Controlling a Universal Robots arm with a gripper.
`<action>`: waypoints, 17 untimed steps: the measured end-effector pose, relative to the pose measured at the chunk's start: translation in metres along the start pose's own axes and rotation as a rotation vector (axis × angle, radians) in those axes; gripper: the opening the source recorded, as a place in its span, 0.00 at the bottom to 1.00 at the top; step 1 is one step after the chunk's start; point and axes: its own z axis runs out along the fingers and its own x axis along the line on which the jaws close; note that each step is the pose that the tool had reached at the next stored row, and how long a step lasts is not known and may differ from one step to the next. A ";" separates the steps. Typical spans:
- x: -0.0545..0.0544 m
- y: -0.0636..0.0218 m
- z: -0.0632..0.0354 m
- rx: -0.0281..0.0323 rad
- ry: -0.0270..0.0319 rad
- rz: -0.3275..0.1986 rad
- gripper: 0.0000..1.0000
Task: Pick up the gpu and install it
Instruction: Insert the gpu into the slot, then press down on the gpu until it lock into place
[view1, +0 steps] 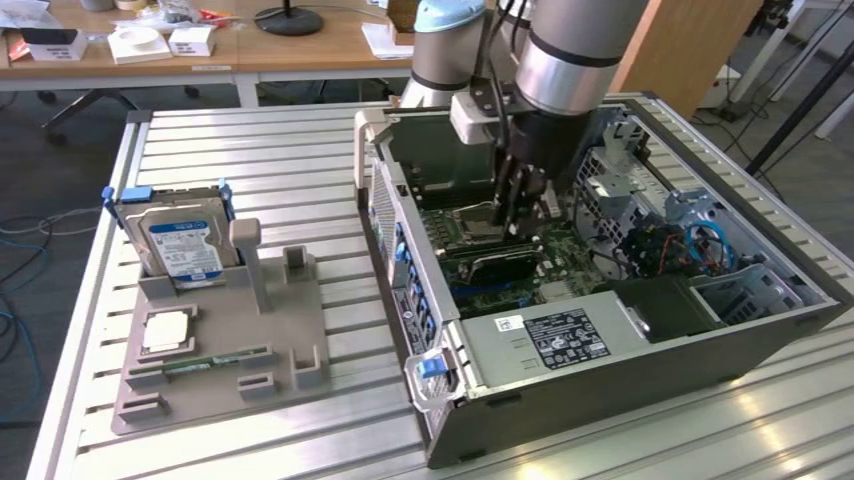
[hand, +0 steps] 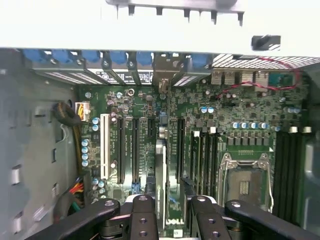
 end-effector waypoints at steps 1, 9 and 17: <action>0.000 0.0000 -0.0037 0.0000 -0.0001 0.000 0.33; -0.001 -0.0003 -0.0241 0.0000 -0.0002 0.000 0.33; -0.001 -0.0003 -0.0242 0.0001 -0.0001 0.000 0.33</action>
